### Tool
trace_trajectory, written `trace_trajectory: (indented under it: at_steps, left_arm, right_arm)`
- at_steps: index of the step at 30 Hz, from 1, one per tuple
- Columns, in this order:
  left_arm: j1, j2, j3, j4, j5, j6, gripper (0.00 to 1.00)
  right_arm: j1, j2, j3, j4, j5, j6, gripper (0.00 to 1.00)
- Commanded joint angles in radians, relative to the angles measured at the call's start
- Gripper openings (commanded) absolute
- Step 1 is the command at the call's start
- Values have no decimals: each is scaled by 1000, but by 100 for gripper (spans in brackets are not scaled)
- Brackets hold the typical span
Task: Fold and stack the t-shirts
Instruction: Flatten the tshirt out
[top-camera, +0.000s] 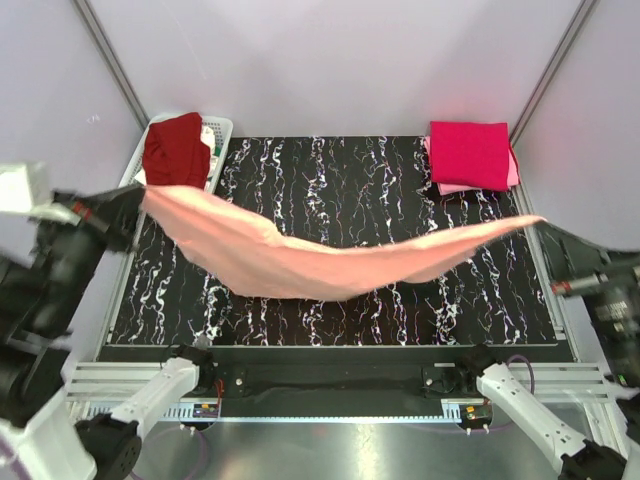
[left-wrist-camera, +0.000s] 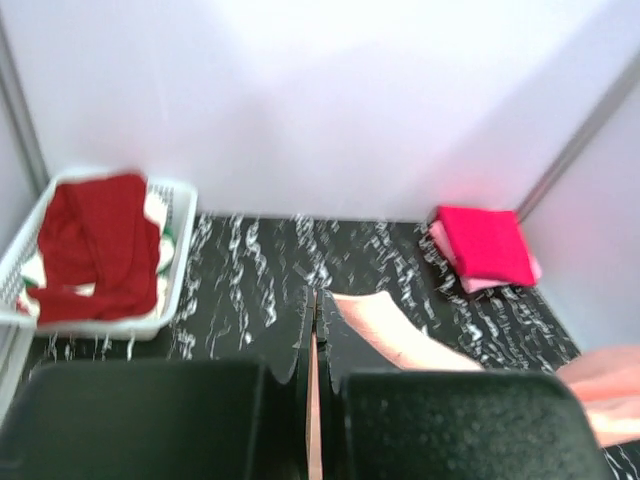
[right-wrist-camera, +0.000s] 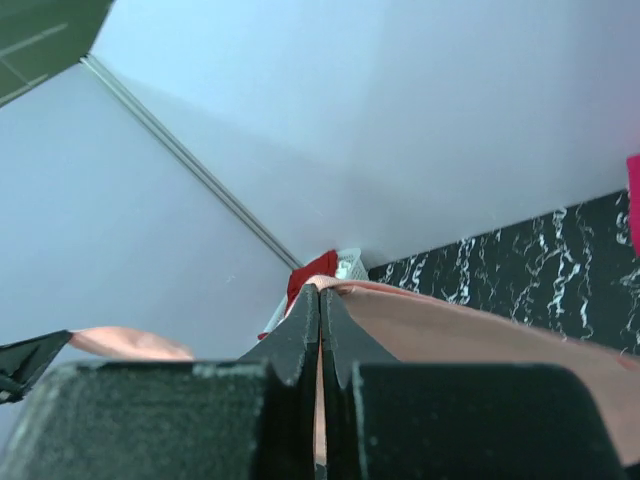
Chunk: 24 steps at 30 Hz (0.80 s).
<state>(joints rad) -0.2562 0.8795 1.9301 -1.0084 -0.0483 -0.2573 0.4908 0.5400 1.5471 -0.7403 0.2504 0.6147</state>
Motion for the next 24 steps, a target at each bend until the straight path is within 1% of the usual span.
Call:
trace_trajectory:
  at_steps: [1, 2, 3, 4, 6, 8, 10, 11, 12, 13, 14, 15, 17, 18, 19, 20, 21, 22, 23, 24]
  left_arm:
    - [-5, -115, 6, 62, 117, 81, 0]
    - [-5, -149, -15, 92, 126, 81, 0]
    - [-5, -181, -38, 164, 140, 79, 0]
    - [-5, -241, -80, 198, 145, 78, 0]
    - [-5, -289, -103, 270, 154, 70, 0]
    - [-5, -287, -105, 292, 169, 81, 0]
    - [-5, -248, -95, 298, 191, 99, 0]
    - [-5, -226, -91, 301, 186, 107, 1]
    - [-5, -167, -80, 286, 142, 112, 2]
    - [-5, -128, -47, 271, 118, 118, 2]
    - [-5, -88, -30, 255, 90, 124, 2]
    - [-6, -7, -16, 239, 50, 127, 2]
    - [-5, 77, 15, 229, 22, 125, 2]
    - [-6, 164, 24, 226, 5, 122, 2]
    - [-5, 211, 36, 228, -2, 113, 2]
    - [-3, 258, 41, 235, -15, 112, 3]
    - [1, 364, 49, 238, -22, 112, 6]
    - [6, 424, 72, 237, -24, 112, 8]
    - [11, 485, 78, 249, -34, 118, 12]
    - [21, 613, 99, 252, -53, 115, 12]
  right_arm:
    - [6, -84, 13, -16, 43, -104, 0]
    - [6, -104, 13, -8, 38, -112, 0]
    - [6, -121, 15, -5, 39, -125, 0]
    - [6, -139, 19, -10, 43, -131, 0]
    - [6, -144, 18, -24, 61, -145, 0]
    - [6, -126, 15, -33, 91, -159, 0]
    - [6, -66, 22, -39, 127, -182, 0]
    - [8, -39, 28, -44, 185, -190, 0]
    - [9, 35, 34, -62, 222, -199, 0]
    - [17, 79, 62, -80, 301, -204, 0]
    - [20, 125, 79, -102, 337, -202, 0]
    - [22, 209, 87, -116, 357, -207, 0]
    - [20, 290, 90, -111, 394, -208, 0]
    - [19, 363, 84, -88, 401, -205, 0]
    - [19, 401, 68, -71, 417, -207, 0]
    - [15, 444, 67, -47, 437, -207, 0]
    - [8, 537, 67, -35, 455, -208, 0]
    - [-12, 589, 64, -19, 446, -210, 0]
    - [-50, 641, 65, -13, 403, -198, 0]
    - [-174, 743, 67, -7, 341, -141, 0]
